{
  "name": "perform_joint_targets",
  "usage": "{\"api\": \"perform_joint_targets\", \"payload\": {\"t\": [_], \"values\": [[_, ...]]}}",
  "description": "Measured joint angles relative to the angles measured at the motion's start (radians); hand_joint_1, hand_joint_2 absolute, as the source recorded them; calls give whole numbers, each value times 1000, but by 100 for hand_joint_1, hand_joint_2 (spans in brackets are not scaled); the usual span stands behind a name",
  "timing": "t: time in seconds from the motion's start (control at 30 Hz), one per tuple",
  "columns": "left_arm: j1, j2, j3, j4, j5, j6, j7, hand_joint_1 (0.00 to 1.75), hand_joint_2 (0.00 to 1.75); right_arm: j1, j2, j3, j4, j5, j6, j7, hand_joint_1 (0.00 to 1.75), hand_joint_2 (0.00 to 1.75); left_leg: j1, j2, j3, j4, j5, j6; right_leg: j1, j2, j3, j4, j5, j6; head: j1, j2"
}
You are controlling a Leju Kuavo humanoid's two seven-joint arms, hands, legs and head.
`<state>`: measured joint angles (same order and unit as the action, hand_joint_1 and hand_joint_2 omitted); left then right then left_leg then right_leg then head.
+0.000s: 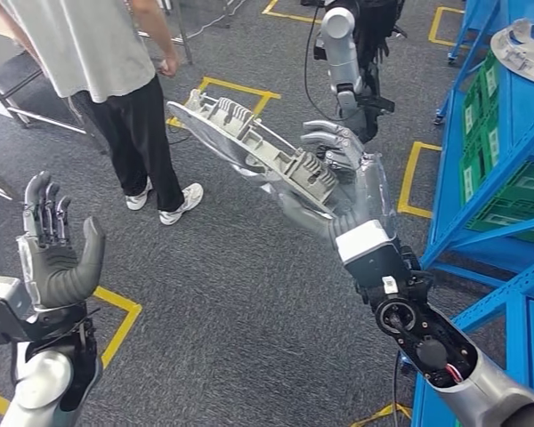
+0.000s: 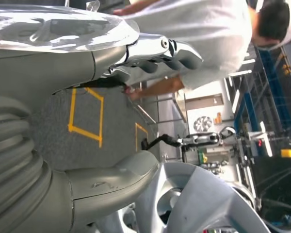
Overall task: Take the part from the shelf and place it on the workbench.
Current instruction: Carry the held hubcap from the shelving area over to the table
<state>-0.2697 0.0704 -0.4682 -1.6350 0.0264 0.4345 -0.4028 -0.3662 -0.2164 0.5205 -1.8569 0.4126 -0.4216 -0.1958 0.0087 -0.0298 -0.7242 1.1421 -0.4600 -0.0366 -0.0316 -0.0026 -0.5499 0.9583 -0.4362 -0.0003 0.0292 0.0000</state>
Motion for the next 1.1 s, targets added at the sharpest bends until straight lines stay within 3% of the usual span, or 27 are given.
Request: {"api": "perform_joint_targets", "payload": {"t": [0.07, 0.1, 0.13, 0.2, 0.27, 0.3, 0.37, 0.43, 0.5, 0.57, 0.6, 0.63, 0.67, 0.73, 0.8, 0.87, 0.93, 1.0, 1.07, 1.1], "values": [[4, 2, 0, 0, 0, 0, 2, 0, 175, 0, 0, -1, 10, 0, 0, -4, 175, 175, 5, 15, -59, 104, -28, -5, 2, -27, 0, 0, -3, -1, -11, 0], [5, 3, 0, -2, 1, 0, 3, 0, 175, 1, 0, -1, 16, -2, 0, -6, 175, 175, 6, 19, -61, 103, -17, -6, 2, -40, 1, 0, -4, -1, -15, 0], [6, 5, 0, -4, 1, -1, 4, 0, 175, 1, 0, -1, 21, -3, 0, -8, 175, 175, 7, 25, -42, 62, 11, -6, 2, -53, 3, 0, -6, 1, -19, 0], [6, 8, 0, -12, 2, -3, 5, 0, 175, 0, 0, -3, 32, -6, 0, -12, 175, 175, 3, 64, 36, -85, 73, 0, 5, -74, 10, 1, -13, 8, -26, 0], [4, 8, 0, -19, 3, -3, 5, 0, 175, -1, 1, -5, 41, -7, 1, -14, 175, 175, -6, 92, 84, -178, 99, 14, 12, -92, 17, 1, -20, 18, -27, 0], [4, 9, 0, -21, 3, -4, 6, 0, 175, -1, 1, -7, 45, -8, 1, -15, 175, 175, -10, 90, 89, -189, 98, 21, 14, -101, 21, -1, -23, 24, -25, 0], [5, 10, 0, -25, 4, -5, 7, 0, 175, -2, 2, -9, 53, -11, 2, -15, 175, 175, -9, 65, 93, -192, 99, 35, 12, -115, 28, -3, -30, 35, -21, 0], [5, 9, 0, -29, 3, -8, 6, 0, 175, -3, 2, -12, 61, -12, 4, -16, 175, 175, -3, 42, 103, -201, 100, 48, 6, -79, 15, 39, -62, 43, -14, 0], [4, 8, 0, -32, 2, -14, 6, 0, 175, -2, 3, -16, 69, -12, 5, -17, 175, 175, 0, 21, 109, -204, 99, 57, 4, -21, -44, 166, -122, 46, -1, 0], [6, 6, 0, -32, 2, -20, 7, 0, 175, 2, 3, -19, 77, -12, 8, -17, 175, 175, -3, -5, 110, -203, 98, 61, 5, -3, -113, 290, -156, 48, 9, 0], [6, 5, 0, -32, 2, -22, 8, 0, 175, 3, 4, -19, 81, -12, 9, -16, 175, 175, -3, -20, 111, -202, 98, 61, 6, 0, -126, 303, -146, 47, 11, 0], [7, 4, 0, -32, 2, -24, 8, 0, 175, 5, 4, -20, 85, -12, 10, -16, 175, 175, -4, -35, 112, -201, 97, 61, 5, 2, -119, 274, -116, 45, 14, 0], [7, 3, 0, -32, 2, -24, 8, 0, 175, 5, 4, -20, 89, -12, 11, -15, 175, 175, -4, -49, 114, -200, 96, 59, 5, 10, -97, 210, -73, 41, 18, 0], [7, 2, 0, -32, 2, -24, 8, 0, 175, 5, 4, -23, 93, -12, 11, -16, 175, 175, -5, -75, 111, -194, 93, 54, 3, 52, -39, 76, -12, 31, 25, 0], [7, 1, 0, -32, 1, -24, 8, 0, 175, 3, 5, -26, 97, -12, 11, -16, 175, 175, -2, -96, 102, -190, 96, 43, 4, 75, -8, 17, -4, 24, 27, 0], [9, 1, 0, -32, 1, -24, 9, 0, 175, 2, 7, -26, 99, -12, 11, -16, 175, 175, 0, -111, 95, -192, 101, 30, 4, 54, 0, 5, -5, 18, 28, 0], [7, 2, 0, -33, 0, -24, 9, 0, 175, 1, 9, -27, 101, -12, 12, -16, 175, 175, -5, -70, 79, -161, 81, 17, 0, 29, 9, -6, 0, 8, 21, 0], [5, 2, 0, -33, 0, -26, 9, 0, 175, 0, 10, -28, 103, -11, 12, -14, 175, 175, -5, -6, 22, -48, 26, 3, -1, 3, 14, -12, 1, 1, 4, 0], [6, 2, 0, -33, 2, -30, 10, 0, 175, 0, 10, -29, 106, -9, 12, -11, 175, 175, 2, 17, -46, 77, -18, -6, 2, -22, 14, -12, -1, -2, -8, 0], [7, 2, -1, -33, 3, -32, 11, 0, 175, 1, 10, -29, 107, -8, 12, -8, 175, 175, 5, 20, -59, 98, -16, -9, 2, -35, 15, -12, -3, -2, -13, 0]]}}
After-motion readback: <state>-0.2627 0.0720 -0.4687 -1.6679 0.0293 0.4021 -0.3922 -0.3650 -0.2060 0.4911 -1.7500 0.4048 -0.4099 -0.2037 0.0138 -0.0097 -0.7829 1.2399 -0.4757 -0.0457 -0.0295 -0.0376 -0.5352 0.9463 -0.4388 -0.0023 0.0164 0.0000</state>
